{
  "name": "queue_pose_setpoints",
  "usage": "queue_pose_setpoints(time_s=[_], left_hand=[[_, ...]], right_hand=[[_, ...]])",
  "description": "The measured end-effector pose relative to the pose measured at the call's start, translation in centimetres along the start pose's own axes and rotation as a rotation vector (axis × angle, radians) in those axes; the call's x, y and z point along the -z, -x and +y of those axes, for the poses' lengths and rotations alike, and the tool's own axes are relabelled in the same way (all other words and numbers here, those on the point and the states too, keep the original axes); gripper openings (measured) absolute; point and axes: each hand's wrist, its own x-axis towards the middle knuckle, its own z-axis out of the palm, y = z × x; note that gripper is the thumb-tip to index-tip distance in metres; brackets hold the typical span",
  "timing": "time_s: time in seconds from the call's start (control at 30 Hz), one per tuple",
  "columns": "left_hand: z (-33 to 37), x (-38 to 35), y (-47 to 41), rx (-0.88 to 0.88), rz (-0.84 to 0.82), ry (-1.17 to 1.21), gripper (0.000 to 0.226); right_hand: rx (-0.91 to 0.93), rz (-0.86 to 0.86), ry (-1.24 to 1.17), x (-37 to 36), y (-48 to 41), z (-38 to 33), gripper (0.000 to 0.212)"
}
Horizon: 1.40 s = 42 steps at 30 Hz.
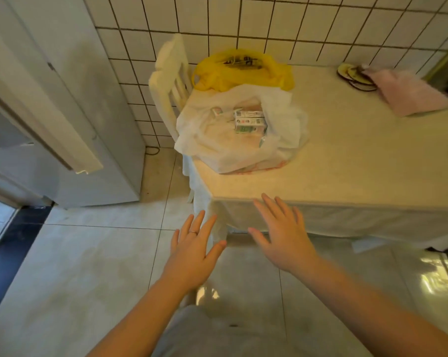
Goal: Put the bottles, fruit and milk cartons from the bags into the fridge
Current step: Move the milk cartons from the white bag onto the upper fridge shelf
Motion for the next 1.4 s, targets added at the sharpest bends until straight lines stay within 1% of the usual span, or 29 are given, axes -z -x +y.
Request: queue_pose_setpoints(time_s=[0.13,0.27,0.33,0.47,0.63,0.77,0.9,1.07,1.13,1.27,1.4], left_hand=[[1.2,0.3,-3.6,0.006,0.019,0.011,0.070],[1.6,0.7,-9.2,0.001,0.055,0.039,0.068],[1.9,1.3,-12.4,-0.004,0.072,0.063,0.068],[2.4,3.2,-18.9,-0.003,0.076,0.110,0.065],[1.5,5.1,-27.0,-0.021,0.130,0.164,0.062],[0.4,6.3,-33.3,-0.010,0.187,0.085,0.059],[-0.6,7.5,-38.9,-0.022,0.237,-0.012,0.058],[-0.8,8.6,-44.6,0.009,0.163,-0.083,0.058],[-0.8,8.9,-46.5,0.019,0.147,-0.112,0.057],[-1.3,9.0,-49.7,0.056,0.088,-0.164,0.054],[-1.8,9.1,-52.0,0.072,0.047,-0.212,0.057]], right_hand=[[0.055,-0.012,0.060,2.0,-3.6,2.8,0.066],[0.110,0.058,0.111,4.1,-8.7,4.4,0.067],[0.102,0.086,0.104,5.1,-11.7,4.9,0.066],[0.073,0.074,0.062,6.6,-17.8,5.8,0.065],[0.054,0.118,0.052,7.3,-25.2,6.7,0.066],[0.057,0.077,0.067,7.5,-30.7,7.5,0.065],[0.104,0.066,0.173,6.9,-35.1,8.2,0.064],[0.121,-0.034,0.254,5.2,-39.7,9.2,0.062],[0.129,-0.083,0.252,4.6,-41.3,9.8,0.060],[0.183,-0.193,0.304,3.6,-43.4,10.4,0.059],[0.195,-0.182,0.380,3.0,-45.1,10.4,0.057]])
